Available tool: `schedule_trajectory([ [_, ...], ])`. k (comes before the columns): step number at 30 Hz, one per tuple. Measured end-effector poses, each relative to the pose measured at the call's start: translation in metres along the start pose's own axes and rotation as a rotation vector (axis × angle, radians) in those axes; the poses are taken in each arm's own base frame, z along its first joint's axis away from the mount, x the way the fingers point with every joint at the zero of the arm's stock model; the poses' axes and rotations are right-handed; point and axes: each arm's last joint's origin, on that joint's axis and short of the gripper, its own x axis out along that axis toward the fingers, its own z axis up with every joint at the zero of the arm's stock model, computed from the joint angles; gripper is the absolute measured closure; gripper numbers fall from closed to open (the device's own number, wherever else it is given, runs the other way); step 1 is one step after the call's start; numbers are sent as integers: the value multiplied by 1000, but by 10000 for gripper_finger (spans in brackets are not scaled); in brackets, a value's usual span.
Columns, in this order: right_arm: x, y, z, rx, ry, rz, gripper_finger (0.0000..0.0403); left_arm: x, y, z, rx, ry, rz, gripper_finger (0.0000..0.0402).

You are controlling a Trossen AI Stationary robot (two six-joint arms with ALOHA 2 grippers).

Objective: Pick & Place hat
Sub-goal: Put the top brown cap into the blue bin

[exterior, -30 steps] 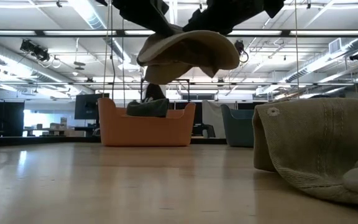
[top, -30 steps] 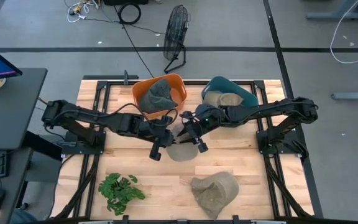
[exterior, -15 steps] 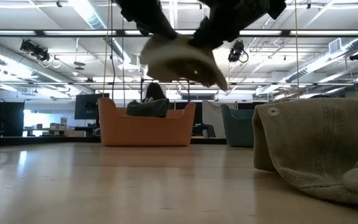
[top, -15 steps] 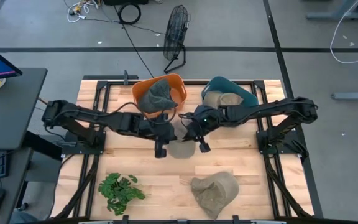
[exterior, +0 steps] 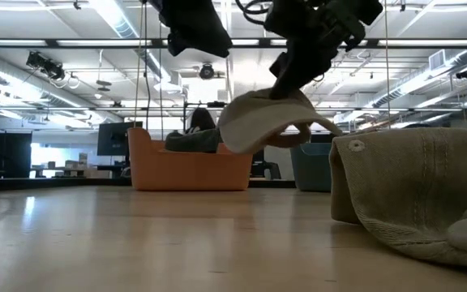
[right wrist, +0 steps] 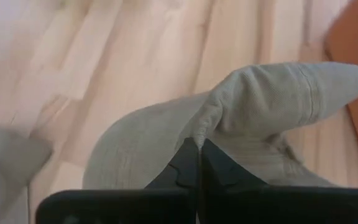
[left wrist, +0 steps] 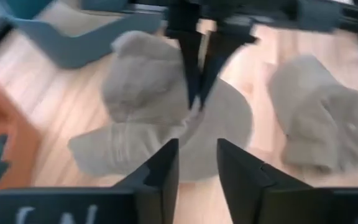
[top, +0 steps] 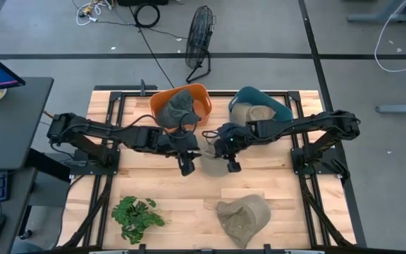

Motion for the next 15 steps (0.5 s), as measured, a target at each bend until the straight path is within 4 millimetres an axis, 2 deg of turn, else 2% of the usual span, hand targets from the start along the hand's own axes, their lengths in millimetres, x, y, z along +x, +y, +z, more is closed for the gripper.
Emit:
schedule_trajectory([
  [5,-3,1,1,141,-6,-50,402,0,4,1,-114,-45,128,248],
  [8,-11,5,4,157,-31,-76,402,0,6,1,-199,-79,194,233],
  [11,-26,8,6,183,-49,-150,402,-1,8,2,-258,-109,244,226],
  [15,-57,8,-1,259,-23,-310,403,-1,8,2,-302,-125,264,225],
])
